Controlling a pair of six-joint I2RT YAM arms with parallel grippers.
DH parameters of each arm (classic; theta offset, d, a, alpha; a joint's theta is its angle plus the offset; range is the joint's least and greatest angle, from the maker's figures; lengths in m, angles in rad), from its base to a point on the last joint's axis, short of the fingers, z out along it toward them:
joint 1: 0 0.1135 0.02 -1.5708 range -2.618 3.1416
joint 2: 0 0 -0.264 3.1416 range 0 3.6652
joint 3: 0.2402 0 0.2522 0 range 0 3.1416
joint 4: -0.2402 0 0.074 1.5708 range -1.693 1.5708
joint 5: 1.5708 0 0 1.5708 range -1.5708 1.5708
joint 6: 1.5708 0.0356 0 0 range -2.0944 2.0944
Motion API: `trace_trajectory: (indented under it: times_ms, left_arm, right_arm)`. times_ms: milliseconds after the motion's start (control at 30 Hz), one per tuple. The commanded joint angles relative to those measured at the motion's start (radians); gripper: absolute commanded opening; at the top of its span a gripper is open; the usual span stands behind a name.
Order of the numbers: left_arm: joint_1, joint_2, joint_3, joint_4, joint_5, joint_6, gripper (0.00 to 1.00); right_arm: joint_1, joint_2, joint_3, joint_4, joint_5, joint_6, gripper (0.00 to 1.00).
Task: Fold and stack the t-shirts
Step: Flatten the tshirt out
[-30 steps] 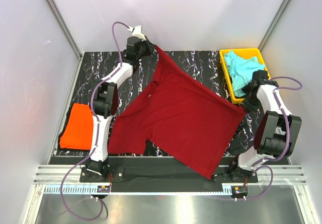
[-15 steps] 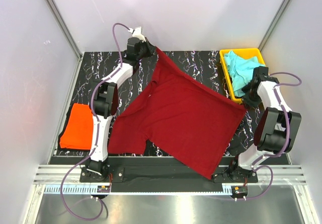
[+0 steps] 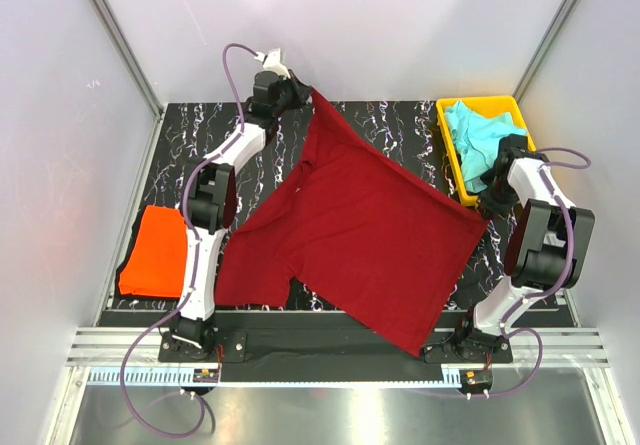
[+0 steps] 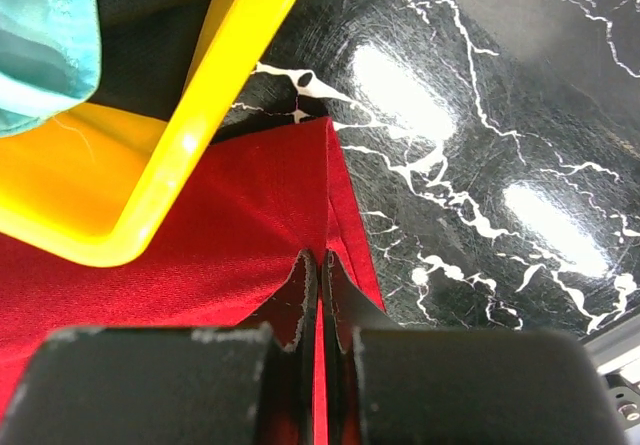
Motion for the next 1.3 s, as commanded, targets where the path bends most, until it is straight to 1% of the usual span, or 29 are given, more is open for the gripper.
trace_trajectory:
  times_ms: [0,133,200,267,333,367,400,467,500,567,600,667,700,733,767,800,833,933,967,1033,1067,1133,1167,1267]
  left_arm:
    - [0.008,0.01,0.049,0.06,-0.006,-0.017,0.0]
    - [0.016,-0.007,0.053,0.036,0.006,-0.023,0.0]
    - [0.019,-0.036,0.075,-0.002,0.01,-0.02,0.0]
    - [0.022,-0.088,0.084,0.001,0.01,-0.037,0.0]
    - [0.022,-0.125,0.108,0.005,0.012,-0.042,0.0]
    - [0.022,-0.155,0.165,-0.01,0.01,-0.039,0.0]
    - [0.024,-0.171,0.199,-0.021,0.023,-0.034,0.0]
    - [0.027,-0.204,0.272,-0.067,0.043,-0.016,0.0]
    - [0.028,-0.253,0.31,-0.073,0.056,-0.009,0.0]
    - [0.037,-0.336,0.308,-0.071,0.06,-0.006,0.0]
    - [0.042,-0.434,0.267,-0.062,0.052,-0.009,0.0]
    - [0.048,-0.538,0.213,-0.036,0.035,0.001,0.0]
    - [0.048,-0.598,0.181,-0.03,0.012,0.018,0.0]
    - [0.051,-0.697,0.129,-0.027,0.0,0.026,0.0]
    - [0.06,-0.756,0.101,-0.03,-0.009,0.033,0.0]
    - [0.067,-0.807,0.075,-0.033,-0.025,0.049,0.0]
    - [0.076,-0.915,0.018,-0.038,-0.032,0.056,0.0]
    - [0.083,-1.078,-0.075,-0.055,-0.066,0.112,0.0]
    - [0.083,-1.178,-0.141,-0.065,-0.074,0.145,0.0]
    - [0.085,-1.285,-0.213,-0.077,-0.103,0.171,0.0]
    - [0.085,-1.386,-0.281,-0.082,-0.12,0.196,0.0]
    - [0.087,-1.474,-0.339,-0.087,-0.173,0.219,0.0]
    - [0.085,-1.551,-0.379,-0.09,-0.192,0.245,0.0]
    - [0.087,-1.623,-0.387,-0.139,-0.224,0.297,0.0]
  right_arm:
    - [-0.005,0.024,0.06,0.014,-0.011,-0.011,0.02]
    - [-0.005,0.013,0.089,0.012,-0.046,-0.014,0.0]
    - [-0.005,-0.014,0.119,0.008,-0.063,-0.008,0.0]
    - [-0.003,-0.036,0.155,0.011,-0.107,0.004,0.0]
    - [-0.003,-0.057,0.224,0.037,-0.144,0.007,0.0]
    - [-0.003,-0.062,0.254,0.04,-0.177,0.009,0.0]
    - [-0.003,-0.073,0.321,0.043,-0.193,0.009,0.0]
    - [-0.003,-0.091,0.388,0.044,-0.204,0.016,0.0]
    - [-0.003,-0.114,0.456,0.04,-0.208,0.015,0.0]
    - [-0.003,-0.151,0.517,-0.008,-0.242,0.018,0.0]
    - [-0.003,-0.201,0.547,-0.029,-0.247,0.023,0.0]
    - [0.003,-0.261,0.56,-0.045,-0.267,0.041,0.0]
    - [0.012,-0.319,0.566,-0.052,-0.271,0.044,0.0]
    - [0.027,-0.347,0.572,-0.06,-0.276,0.049,0.0]
    - [0.032,-0.373,0.581,-0.066,-0.285,0.056,0.0]
    - [0.034,-0.418,0.613,-0.069,-0.287,0.058,0.0]
    - [0.04,-0.436,0.636,-0.08,-0.291,0.061,0.0]
    - [0.049,-0.504,0.742,-0.081,-0.291,0.064,0.0]
    - [0.061,-0.516,0.771,-0.083,-0.281,0.058,0.0]
    - [0.08,-0.551,0.854,-0.081,-0.256,0.046,0.0]
    - [0.097,-0.562,0.877,-0.08,-0.248,0.033,0.0]
    - [0.112,-0.594,0.932,-0.077,-0.239,0.03,0.0]
    - [0.123,-0.614,0.961,-0.071,-0.242,0.032,0.0]
    - [0.138,-0.642,1.004,-0.057,-0.264,0.043,0.0]
